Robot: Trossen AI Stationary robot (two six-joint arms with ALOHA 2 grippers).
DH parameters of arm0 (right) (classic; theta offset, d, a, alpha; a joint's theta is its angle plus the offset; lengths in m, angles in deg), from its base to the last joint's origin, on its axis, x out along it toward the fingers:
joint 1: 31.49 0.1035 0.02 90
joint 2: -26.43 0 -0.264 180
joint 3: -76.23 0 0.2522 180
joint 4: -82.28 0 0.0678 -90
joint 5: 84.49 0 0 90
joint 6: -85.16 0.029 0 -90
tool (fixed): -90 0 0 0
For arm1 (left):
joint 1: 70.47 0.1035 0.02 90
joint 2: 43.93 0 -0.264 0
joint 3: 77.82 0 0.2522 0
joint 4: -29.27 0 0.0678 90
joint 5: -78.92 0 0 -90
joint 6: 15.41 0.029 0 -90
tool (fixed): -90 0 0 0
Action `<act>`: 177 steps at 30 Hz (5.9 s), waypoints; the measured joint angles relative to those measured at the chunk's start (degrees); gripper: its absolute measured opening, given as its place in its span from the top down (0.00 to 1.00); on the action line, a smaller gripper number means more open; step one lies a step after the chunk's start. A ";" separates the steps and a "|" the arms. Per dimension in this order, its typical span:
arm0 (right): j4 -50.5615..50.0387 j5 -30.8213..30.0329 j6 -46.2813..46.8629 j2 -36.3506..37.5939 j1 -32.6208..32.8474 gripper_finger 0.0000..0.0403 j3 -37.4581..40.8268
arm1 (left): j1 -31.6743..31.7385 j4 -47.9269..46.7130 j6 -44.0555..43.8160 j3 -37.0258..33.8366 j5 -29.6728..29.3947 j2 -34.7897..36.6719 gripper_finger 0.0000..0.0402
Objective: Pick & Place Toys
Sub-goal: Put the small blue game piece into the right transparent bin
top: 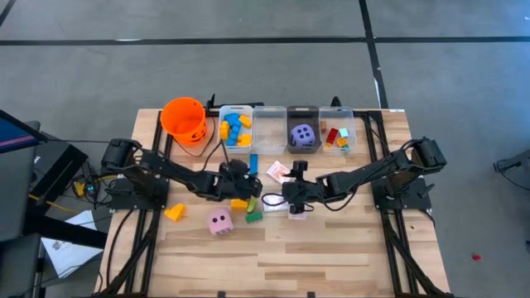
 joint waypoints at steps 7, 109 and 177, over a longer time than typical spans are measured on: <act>0.28 1.67 0.01 0.00 -0.01 0.39 0.00 | -0.04 7.83 -0.08 0.02 1.37 -2.50 0.58; 2.48 3.02 -0.05 0.00 -0.07 0.39 -0.02 | 9.20 -9.23 -3.18 -0.25 10.10 -10.01 0.05; 16.86 2.78 -9.41 -0.02 0.83 0.39 -0.04 | 8.04 -5.92 23.08 -0.13 34.24 12.25 0.67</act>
